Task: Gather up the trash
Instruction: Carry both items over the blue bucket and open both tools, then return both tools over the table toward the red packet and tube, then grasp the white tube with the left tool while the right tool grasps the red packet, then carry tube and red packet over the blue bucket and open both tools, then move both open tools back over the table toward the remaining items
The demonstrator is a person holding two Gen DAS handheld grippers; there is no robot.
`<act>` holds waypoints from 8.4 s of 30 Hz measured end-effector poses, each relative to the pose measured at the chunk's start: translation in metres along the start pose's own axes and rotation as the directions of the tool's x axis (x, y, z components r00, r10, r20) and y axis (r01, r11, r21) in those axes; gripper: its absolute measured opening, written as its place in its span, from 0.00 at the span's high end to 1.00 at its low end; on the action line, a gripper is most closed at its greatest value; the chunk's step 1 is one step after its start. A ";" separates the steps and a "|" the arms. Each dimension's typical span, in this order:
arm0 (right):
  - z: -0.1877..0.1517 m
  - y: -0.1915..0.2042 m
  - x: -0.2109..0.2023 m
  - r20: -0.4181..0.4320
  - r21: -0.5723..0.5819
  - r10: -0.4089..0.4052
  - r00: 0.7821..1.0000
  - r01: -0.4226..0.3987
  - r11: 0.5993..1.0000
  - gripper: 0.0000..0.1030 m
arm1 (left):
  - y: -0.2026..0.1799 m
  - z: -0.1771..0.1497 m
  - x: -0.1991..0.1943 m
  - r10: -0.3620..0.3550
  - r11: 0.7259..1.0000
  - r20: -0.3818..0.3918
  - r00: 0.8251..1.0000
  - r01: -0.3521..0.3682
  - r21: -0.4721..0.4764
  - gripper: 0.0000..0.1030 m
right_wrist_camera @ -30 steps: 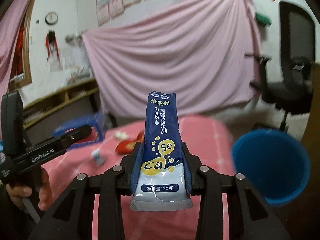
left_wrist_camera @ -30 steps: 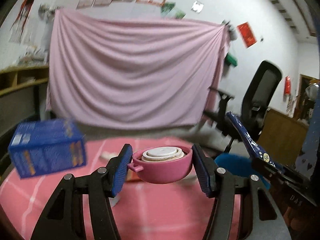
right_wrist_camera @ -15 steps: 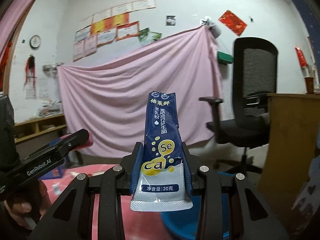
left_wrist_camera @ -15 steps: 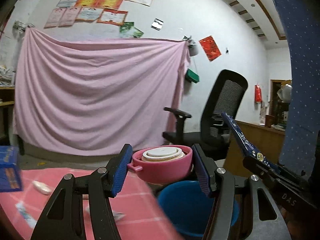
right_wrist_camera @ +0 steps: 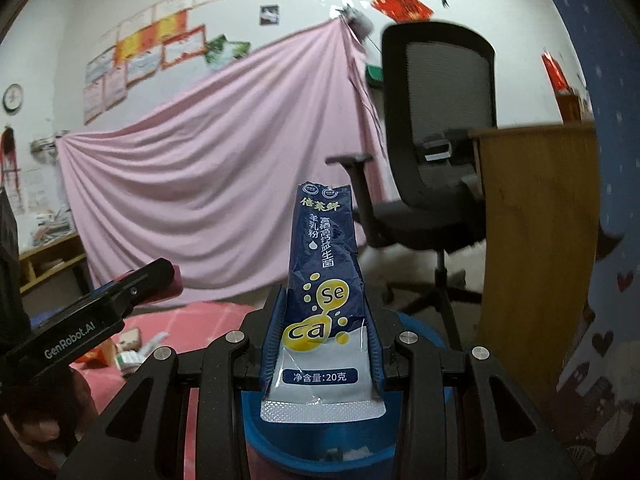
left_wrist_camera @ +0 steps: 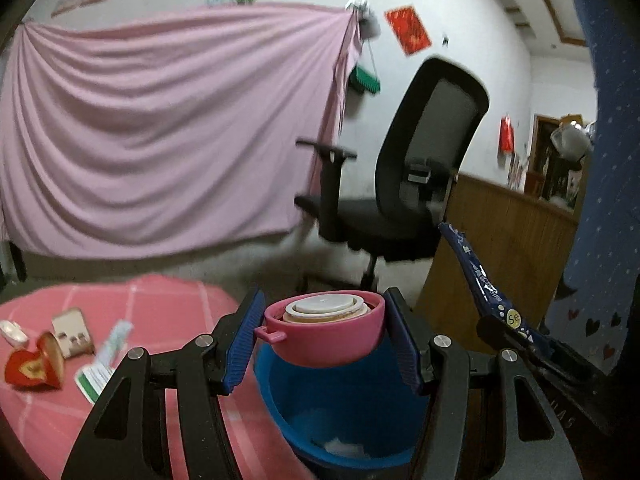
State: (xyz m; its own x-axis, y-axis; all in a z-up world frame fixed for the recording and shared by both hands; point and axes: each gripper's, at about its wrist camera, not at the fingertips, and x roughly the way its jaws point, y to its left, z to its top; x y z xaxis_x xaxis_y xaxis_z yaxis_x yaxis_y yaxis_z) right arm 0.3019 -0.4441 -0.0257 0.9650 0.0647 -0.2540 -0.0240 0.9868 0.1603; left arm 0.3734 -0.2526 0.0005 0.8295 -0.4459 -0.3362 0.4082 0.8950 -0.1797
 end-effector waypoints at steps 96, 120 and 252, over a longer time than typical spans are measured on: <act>-0.035 0.268 0.001 -0.073 -0.227 0.308 0.949 -0.317 0.921 0.00 | 0.266 -0.077 -0.241 0.461 0.873 -0.043 0.886 -0.462 -0.160 0.02; -0.062 0.299 0.132 -0.543 -0.177 0.215 0.812 -0.361 0.916 0.43 | 0.313 -0.087 -0.147 0.239 0.910 -0.465 0.853 -0.364 -0.200 0.40; 0.022 0.027 0.068 -0.058 0.030 0.019 0.998 -0.017 0.999 0.29 | 0.087 0.030 -0.021 0.201 0.974 -0.062 0.978 -0.207 -0.094 0.17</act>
State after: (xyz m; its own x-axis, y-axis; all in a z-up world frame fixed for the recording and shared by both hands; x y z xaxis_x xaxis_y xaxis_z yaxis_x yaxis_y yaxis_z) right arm 0.3725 -0.4168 -0.0173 0.9478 0.0915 -0.3054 -0.0325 0.9807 0.1929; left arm 0.4030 -0.1654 0.0190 0.8693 -0.2564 -0.4225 0.1903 0.9626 -0.1926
